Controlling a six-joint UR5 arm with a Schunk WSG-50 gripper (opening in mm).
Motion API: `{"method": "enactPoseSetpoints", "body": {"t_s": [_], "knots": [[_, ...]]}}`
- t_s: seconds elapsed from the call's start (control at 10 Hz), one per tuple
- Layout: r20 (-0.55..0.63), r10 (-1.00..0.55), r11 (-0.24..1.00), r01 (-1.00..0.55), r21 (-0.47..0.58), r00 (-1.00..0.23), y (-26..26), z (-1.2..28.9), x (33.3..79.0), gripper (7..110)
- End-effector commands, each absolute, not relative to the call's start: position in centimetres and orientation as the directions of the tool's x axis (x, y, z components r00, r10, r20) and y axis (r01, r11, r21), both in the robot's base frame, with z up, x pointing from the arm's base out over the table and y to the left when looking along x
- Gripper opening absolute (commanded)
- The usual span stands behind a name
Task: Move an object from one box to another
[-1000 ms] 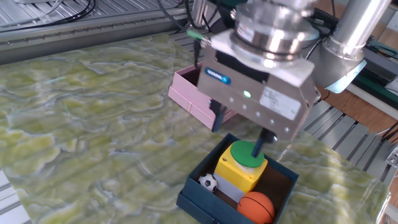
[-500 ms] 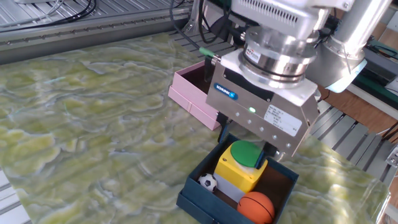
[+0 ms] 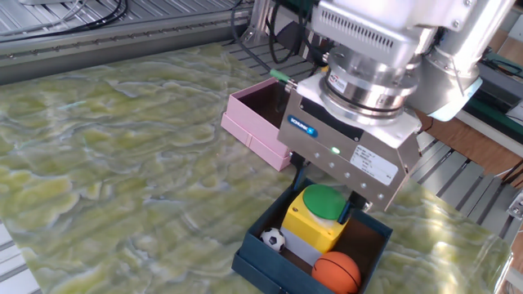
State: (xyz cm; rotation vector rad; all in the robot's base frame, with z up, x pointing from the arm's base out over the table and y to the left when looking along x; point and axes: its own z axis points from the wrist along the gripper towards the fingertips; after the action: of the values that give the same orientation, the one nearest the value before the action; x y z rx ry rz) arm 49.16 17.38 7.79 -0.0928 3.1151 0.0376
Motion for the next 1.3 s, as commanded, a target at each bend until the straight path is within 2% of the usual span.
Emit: {"method": "enactPoseSetpoints", "body": {"t_s": [0.0, 1.2], "knots": [[-0.022, -0.051, 0.998, -0.052, 0.026, -0.998, 17.75, 7.09, 47.9, 66], [-0.031, -0.061, 0.997, -0.062, 0.044, -0.998, 17.71, 6.29, 47.88, 66]]}}
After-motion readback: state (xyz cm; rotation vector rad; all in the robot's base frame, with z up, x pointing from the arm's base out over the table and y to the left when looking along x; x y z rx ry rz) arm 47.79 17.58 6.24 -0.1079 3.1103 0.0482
